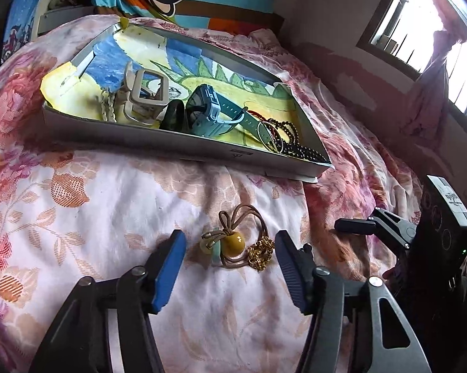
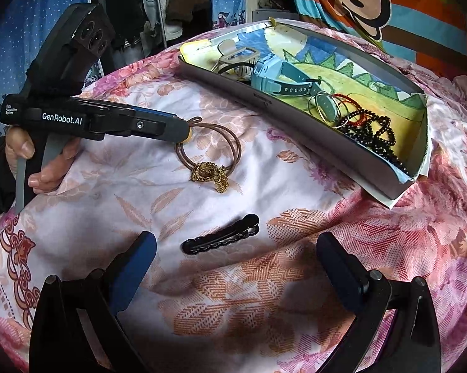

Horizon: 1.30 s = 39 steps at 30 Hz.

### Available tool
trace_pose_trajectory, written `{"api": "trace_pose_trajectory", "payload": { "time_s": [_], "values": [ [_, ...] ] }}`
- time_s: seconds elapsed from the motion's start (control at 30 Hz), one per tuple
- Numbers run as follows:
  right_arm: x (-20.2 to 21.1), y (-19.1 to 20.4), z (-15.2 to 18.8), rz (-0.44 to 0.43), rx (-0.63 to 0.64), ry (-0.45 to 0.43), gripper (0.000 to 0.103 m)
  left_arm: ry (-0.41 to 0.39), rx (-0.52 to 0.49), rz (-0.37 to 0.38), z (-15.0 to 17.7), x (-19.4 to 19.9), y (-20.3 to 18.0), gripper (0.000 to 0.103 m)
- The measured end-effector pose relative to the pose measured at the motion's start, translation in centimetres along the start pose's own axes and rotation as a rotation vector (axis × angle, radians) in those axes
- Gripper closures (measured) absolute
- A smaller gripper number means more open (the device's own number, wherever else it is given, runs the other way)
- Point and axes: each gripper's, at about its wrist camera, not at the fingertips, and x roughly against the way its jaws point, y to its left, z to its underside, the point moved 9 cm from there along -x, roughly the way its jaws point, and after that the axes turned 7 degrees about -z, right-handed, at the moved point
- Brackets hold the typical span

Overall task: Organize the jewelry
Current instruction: 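Grasp the yellow-bead hair tie with the left tool while the right tool grasps the black hair clip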

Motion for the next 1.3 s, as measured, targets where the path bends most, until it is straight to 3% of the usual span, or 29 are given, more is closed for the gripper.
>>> {"api": "trace_pose_trajectory", "payload": {
  "time_s": [0.27, 0.43, 0.8, 1.0, 1.13, 1.17, 1.3],
  "values": [
    [-1.0, -0.4, -0.2, 0.004, -0.021, 0.013, 0.008, 0.029, -0.018, -0.023, 0.0, -1.0, 0.0, 0.060],
    [-1.5, -0.8, -0.6, 0.009, -0.051, 0.017, 0.023, 0.036, -0.003, -0.048, 0.0, -1.1, 0.6, 0.073],
    [-2.5, -0.9, -0.2, -0.028, -0.134, 0.058, 0.046, 0.058, -0.007, -0.089, 0.4, -1.1, 0.7, 0.074],
    [-2.7, -1.1, -0.1, -0.049, -0.175, 0.057, 0.046, 0.092, -0.014, -0.158, 1.1, -0.5, 0.4, 0.074],
    [-2.9, -0.9, -0.2, -0.045, -0.173, 0.054, 0.047, 0.059, 0.028, -0.201, 1.0, 0.3, 1.2, 0.074],
    [-2.8, -0.9, -0.2, -0.050, -0.172, 0.053, 0.050, 0.050, 0.043, -0.204, 0.9, 0.5, 1.5, 0.074],
    [-2.7, -0.4, -0.3, -0.087, -0.164, 0.049, 0.076, 0.047, 0.083, -0.190, 1.0, 0.7, 2.3, 0.074]
  ]
}}
